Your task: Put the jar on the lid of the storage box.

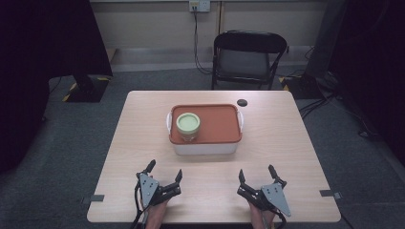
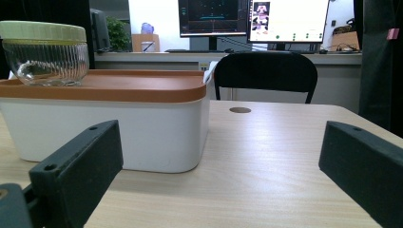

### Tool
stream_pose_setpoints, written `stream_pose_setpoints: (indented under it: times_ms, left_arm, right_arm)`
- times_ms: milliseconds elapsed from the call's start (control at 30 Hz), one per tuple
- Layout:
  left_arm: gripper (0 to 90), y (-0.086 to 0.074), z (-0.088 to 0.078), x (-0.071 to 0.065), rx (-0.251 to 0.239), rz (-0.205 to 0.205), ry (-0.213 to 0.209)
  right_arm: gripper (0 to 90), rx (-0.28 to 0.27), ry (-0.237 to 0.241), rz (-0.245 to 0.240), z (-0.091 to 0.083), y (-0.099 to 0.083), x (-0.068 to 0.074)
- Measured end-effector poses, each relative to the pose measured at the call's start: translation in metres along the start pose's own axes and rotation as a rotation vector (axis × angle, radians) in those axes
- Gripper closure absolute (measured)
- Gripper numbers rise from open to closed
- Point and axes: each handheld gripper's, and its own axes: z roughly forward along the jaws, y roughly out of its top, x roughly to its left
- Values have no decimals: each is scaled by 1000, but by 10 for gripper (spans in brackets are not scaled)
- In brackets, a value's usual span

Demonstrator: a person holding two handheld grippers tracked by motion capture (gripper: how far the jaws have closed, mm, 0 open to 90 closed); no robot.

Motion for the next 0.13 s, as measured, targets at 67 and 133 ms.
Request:
stream_pose_setpoints:
  times_ms: [67,133]
  left_arm:
    - [7,0,-1,-1,-10,12,9]
    - [6,0,-1,-1,-8,1,8]
  right_arm:
    - [0,0,0,0,0,0,0]
    - [0,0,0,0,0,0,0]
